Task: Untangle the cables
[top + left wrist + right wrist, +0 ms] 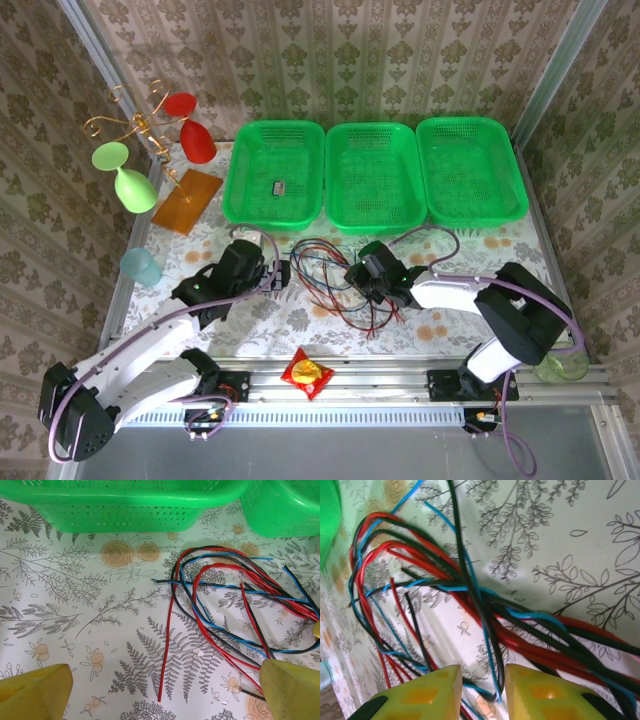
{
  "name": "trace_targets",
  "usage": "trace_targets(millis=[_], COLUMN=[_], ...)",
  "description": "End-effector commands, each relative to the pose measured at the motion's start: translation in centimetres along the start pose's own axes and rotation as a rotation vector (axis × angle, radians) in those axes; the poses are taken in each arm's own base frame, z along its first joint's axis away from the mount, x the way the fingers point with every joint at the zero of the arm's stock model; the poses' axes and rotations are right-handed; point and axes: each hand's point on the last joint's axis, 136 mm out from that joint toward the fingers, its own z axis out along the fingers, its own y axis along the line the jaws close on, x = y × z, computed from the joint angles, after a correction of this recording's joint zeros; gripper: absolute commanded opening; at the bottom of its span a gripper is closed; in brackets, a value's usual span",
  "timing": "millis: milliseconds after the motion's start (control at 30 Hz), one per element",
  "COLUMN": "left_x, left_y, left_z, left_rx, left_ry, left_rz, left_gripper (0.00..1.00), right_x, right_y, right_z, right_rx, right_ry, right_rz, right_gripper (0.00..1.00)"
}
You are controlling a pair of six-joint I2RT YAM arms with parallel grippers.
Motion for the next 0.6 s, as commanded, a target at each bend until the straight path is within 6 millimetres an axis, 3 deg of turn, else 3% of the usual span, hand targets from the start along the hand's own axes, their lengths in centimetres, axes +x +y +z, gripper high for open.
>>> trace_targets(millis=[0,133,300,400,567], left_x=[0.8,0.6,-0.1,-0.4,-1.9], left_y=[-0.1,-0.3,-0.8,-1.1,-2.0], left_z=[-0.3,-0.5,-1.0,-1.5,-2.5], left_rx=[0.013,0.023,0.038,0.051,0.094], left_ry=[0.023,0.023,0.021,0.028,-0.003], left_rz=[-0.021,-0.033,-0.053,-0.057,-0.061], left_gripper=[0.96,0.95,0.93,0.93,0.91], right_x=[-0.4,-0.1,-0.7,-1.5,-2.9], right_y=[-0.2,-0.7,0.4,2.1,5.4], right_z=[0.7,1.1,0.4,-1.2,-6.0], right_rx=[0.0,0.005,-0.051,-0.1,-0.164], right_ry=[-0.039,-0.036,-0.069,-0.109,-0.178], right_rz=[0.032,0.029,-0.009,-0.05,-0.141], right_gripper=[0.29,0.25,0.08,0.0,0.0])
